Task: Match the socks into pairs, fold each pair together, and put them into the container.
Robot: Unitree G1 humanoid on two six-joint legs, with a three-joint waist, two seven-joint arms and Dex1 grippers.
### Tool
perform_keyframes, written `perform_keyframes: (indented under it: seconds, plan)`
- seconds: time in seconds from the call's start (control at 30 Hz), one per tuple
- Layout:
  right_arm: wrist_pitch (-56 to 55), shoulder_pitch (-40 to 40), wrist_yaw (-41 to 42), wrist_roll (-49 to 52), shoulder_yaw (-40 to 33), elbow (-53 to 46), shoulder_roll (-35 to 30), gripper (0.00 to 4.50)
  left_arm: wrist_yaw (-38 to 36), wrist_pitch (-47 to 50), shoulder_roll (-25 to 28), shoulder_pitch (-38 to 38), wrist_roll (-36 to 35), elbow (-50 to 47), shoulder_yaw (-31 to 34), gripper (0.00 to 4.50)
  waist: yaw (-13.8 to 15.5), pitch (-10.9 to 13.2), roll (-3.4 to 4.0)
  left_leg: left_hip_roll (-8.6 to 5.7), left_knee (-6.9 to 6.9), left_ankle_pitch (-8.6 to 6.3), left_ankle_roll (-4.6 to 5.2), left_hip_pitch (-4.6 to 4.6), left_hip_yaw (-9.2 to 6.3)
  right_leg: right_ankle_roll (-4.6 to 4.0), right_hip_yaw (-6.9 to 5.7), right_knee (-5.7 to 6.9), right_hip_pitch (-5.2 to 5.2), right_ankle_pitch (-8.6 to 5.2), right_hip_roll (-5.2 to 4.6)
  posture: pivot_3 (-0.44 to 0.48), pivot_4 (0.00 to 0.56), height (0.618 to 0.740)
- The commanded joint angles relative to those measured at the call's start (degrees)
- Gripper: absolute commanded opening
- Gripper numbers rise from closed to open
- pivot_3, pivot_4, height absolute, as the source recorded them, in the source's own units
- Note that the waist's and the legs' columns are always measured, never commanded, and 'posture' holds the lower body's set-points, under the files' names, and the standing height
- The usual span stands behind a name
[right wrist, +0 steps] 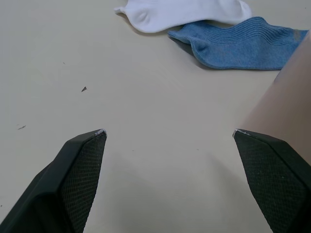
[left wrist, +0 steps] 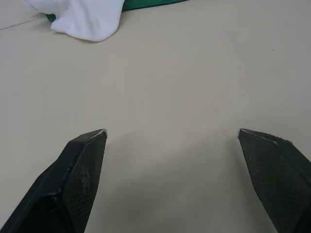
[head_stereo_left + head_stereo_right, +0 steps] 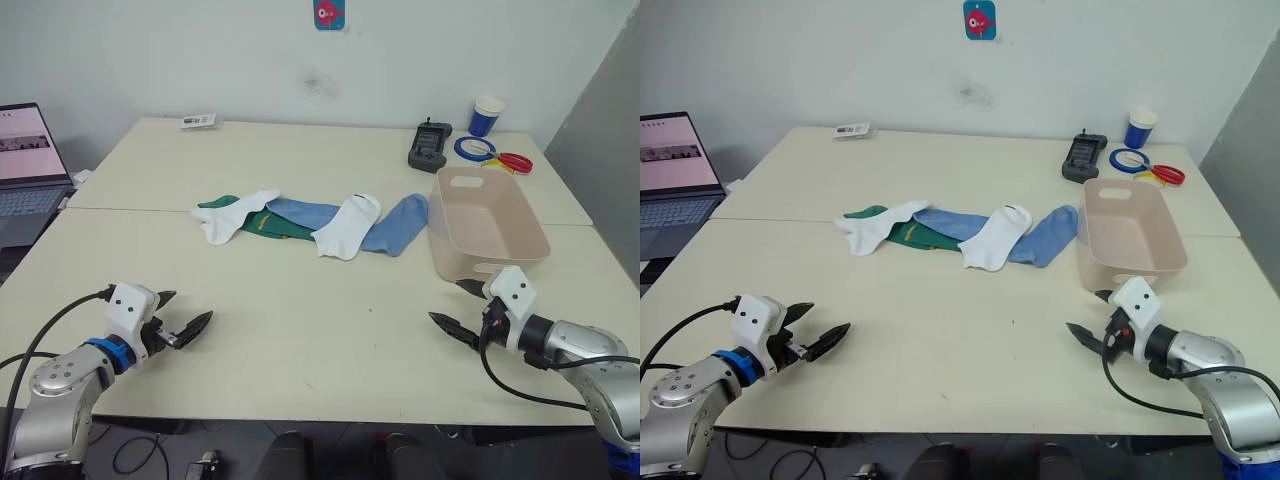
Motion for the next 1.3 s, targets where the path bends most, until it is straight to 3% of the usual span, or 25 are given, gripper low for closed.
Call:
perform_keyframes:
  seconds: [0.03, 0.93, 1.13, 1.3]
  plan:
    - [0.01, -0.53, -1.1, 0.24, -0.89, -1.67, 0.32, 4.5, 1.36, -0.63, 0.42, -0.75, 0.17, -1.23, 1.01, 4.49, 0.0, 0.0, 0.0, 0.0, 0.0, 0.0, 0.0, 0.0, 0.0, 0.0, 0.0, 0.0, 0.0, 0.0, 0.0, 0.0, 0.15, 0.74]
    - [3.44, -1.21, -1.23, 3.17, 0.08, -5.1, 1.92, 4.5, 3.08, -1.63, 0.22, -0.16, 0.97, -2.79, 0.92, 4.49, -0.09, 0.01, 0.01, 0.0, 0.0, -0.03, -0.05, 0.0, 0.0, -0.01, -0.01, 0.0, -0.02, 0.0, -0.02, 0.0, 0.15, 0.74]
    - [4.65, -7.75, -1.98, 3.09, 4.13, -6.04, 3.03, 4.5, 3.36, -1.46, -0.98, 1.5, -0.88, -5.09, 2.33, 4.49, -0.18, 0.02, 0.02, 0.01, 0.0, -0.03, -0.05, 0.0, 0.0, -0.01, -0.01, 0.0, -0.02, 0.0, -0.03, 0.0, 0.15, 0.74]
    - [4.56, -17.71, -2.55, 1.86, 9.51, -3.61, 6.9, 4.5, 6.7, -1.38, -4.89, 4.69, -3.22, -9.93, 5.15, 4.49, -0.37, 0.03, 0.05, 0.03, -0.01, -0.06, -0.1, 0.0, 0.01, 0.02, -0.05, 0.0, -0.07, 0.02, -0.04, 0.0, 0.15, 0.74]
